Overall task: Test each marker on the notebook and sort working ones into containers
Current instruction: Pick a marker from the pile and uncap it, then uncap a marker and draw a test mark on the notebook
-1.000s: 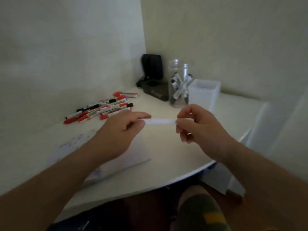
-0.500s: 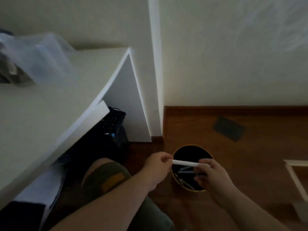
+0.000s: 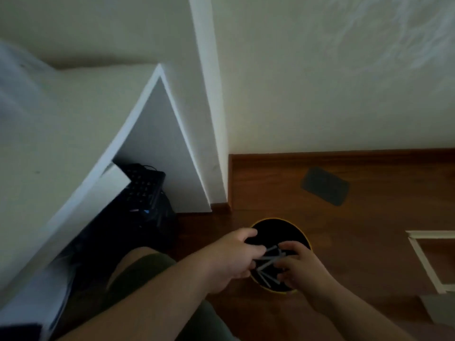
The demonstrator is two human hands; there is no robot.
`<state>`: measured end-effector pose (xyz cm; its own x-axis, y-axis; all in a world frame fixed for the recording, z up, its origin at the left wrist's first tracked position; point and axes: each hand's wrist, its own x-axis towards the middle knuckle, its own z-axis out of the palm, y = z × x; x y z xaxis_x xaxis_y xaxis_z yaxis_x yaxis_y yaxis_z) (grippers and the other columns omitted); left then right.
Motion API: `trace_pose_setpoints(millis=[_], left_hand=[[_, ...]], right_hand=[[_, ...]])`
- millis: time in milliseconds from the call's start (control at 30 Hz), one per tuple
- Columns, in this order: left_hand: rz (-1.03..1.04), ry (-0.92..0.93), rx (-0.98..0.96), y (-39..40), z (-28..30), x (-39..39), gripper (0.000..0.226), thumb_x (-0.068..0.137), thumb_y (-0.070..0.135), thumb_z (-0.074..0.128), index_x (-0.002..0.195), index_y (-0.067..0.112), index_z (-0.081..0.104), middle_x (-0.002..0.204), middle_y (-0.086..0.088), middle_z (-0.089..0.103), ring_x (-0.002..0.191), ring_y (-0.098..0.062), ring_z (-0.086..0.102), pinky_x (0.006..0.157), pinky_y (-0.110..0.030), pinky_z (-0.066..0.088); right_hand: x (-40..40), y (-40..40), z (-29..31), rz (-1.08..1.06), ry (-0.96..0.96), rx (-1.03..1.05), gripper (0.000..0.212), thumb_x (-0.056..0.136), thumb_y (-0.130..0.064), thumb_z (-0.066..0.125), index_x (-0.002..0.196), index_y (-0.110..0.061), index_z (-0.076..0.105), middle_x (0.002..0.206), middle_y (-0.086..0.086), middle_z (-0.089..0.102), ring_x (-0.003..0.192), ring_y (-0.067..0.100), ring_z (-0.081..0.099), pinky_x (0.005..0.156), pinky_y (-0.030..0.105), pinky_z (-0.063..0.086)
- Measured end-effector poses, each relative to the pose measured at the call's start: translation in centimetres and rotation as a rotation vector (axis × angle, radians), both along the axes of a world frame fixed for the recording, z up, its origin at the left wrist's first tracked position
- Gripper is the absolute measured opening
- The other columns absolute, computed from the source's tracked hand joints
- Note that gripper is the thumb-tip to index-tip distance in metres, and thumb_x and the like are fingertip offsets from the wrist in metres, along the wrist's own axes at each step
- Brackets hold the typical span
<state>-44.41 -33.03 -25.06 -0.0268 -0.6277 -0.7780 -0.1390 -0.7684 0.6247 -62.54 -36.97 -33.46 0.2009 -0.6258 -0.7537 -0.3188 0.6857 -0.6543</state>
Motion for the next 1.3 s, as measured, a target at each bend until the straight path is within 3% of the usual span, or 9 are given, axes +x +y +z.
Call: trace_pose_setpoints(millis=[100, 267, 367, 467, 700, 833, 1000, 1167, 1300], left_hand=[[-0.027, -0.19, -0.292, 1.5, 8.5, 4.6, 0.053, 0.099, 0.041, 0.063, 0.147, 0.048, 0.043, 0.122, 0.015, 0.059, 0.108, -0.008, 0.062, 0.1, -0.033, 0.053], [0.177, -0.502, -0.712, 8.9, 21.1, 15.5, 0.044, 0.089, 0.045, 0.067, 0.13, 0.055, 0.054, 0.104, 0.016, 0.067, 0.094, -0.005, 0.069, 0.086, -0.033, 0.058], [0.329, -0.746, -0.797, 14.8, 24.2, 23.0, 0.031, 0.092, 0.035, 0.068, 0.119, 0.05, 0.062, 0.088, 0.009, 0.068, 0.076, -0.007, 0.065, 0.07, -0.03, 0.052], [0.484, -1.025, -0.678, 21.5, 23.4, 31.0, 0.02, 0.096, 0.03, 0.067, 0.11, 0.044, 0.067, 0.077, 0.01, 0.064, 0.062, -0.004, 0.057, 0.06, -0.025, 0.045], [0.702, -1.395, -0.354, 33.9, 19.7, 44.2, 0.01, 0.091, 0.033, 0.07, 0.098, 0.04, 0.068, 0.09, 0.009, 0.065, 0.077, -0.011, 0.06, 0.063, -0.027, 0.039], [0.712, -1.5, -0.423, 34.6, 17.2, 46.2, 0.02, 0.089, 0.037, 0.071, 0.107, 0.029, 0.07, 0.096, 0.005, 0.063, 0.09, -0.014, 0.059, 0.073, -0.028, 0.039], [0.625, -1.526, -0.4, 34.7, 15.9, 47.6, 0.018, 0.086, 0.051, 0.066, 0.094, 0.036, 0.065, 0.092, 0.007, 0.063, 0.091, -0.015, 0.058, 0.075, -0.033, 0.048], [0.558, -1.52, -0.367, 34.7, 15.9, 47.4, 0.025, 0.1, 0.05, 0.054, 0.089, 0.028, 0.058, 0.09, 0.006, 0.058, 0.081, -0.013, 0.055, 0.072, -0.037, 0.05], [0.671, -1.505, -0.593, 35.0, 16.6, 46.3, 0.022, 0.108, 0.039, 0.039, 0.095, 0.023, 0.046, 0.078, 0.007, 0.057, 0.066, -0.01, 0.053, 0.057, -0.033, 0.04]], right_hand=[[6.1, -0.4, 8.0, 0.111, -0.206, -0.216, 0.025, 0.099, -0.001, 0.063, 0.114, -0.02, 0.07, 0.096, 0.019, 0.075, 0.07, 0.026, 0.068, 0.066, 0.038, 0.054], [18.8, 2.8, 22.4, 0.457, -0.63, -0.502, 0.034, 0.096, -0.001, 0.064, 0.093, -0.033, 0.075, 0.084, 0.015, 0.074, 0.064, 0.029, 0.067, 0.061, 0.039, 0.051], [27.5, 6.3, 27.7, 0.655, -0.788, -0.64, 0.031, 0.094, 0.003, 0.063, 0.102, -0.026, 0.07, 0.079, 0.011, 0.073, 0.061, 0.029, 0.068, 0.056, 0.034, 0.051], [36.5, 10.7, 30.6, 0.861, -0.807, -0.726, 0.029, 0.092, 0.002, 0.063, 0.109, -0.022, 0.066, 0.085, 0.013, 0.073, 0.062, 0.026, 0.07, 0.058, 0.032, 0.054], [55.5, 19.2, 28.7, 1.154, -0.536, -0.858, 0.026, 0.092, -0.009, 0.064, 0.111, -0.025, 0.066, 0.096, 0.004, 0.063, 0.066, 0.021, 0.066, 0.052, 0.026, 0.054], [59.0, 20.3, 26.3, 1.132, -0.38, -1.106, 0.019, 0.091, -0.019, 0.065, 0.101, -0.035, 0.067, 0.092, -0.008, 0.065, 0.081, 0.013, 0.064, 0.065, 0.025, 0.049], [59.8, 20.5, 24.8, 1.077, -0.444, -1.124, 0.014, 0.091, -0.018, 0.069, 0.089, -0.032, 0.07, 0.077, -0.005, 0.07, 0.071, 0.012, 0.067, 0.063, 0.024, 0.046], [58.9, 20.3, 25.1, 1.055, -0.56, -1.022, 0.013, 0.093, -0.014, 0.07, 0.085, -0.023, 0.075, 0.062, -0.006, 0.065, 0.053, 0.003, 0.054, 0.053, 0.016, 0.042], [57.6, 19.9, 26.2, 1.058, -0.695, -0.891, 0.042, 0.098, -0.03, 0.068, 0.058, -0.015, 0.066, 0.049, 0.003, 0.045, 0.049, 0.017, 0.037, 0.05, 0.027, 0.033]])
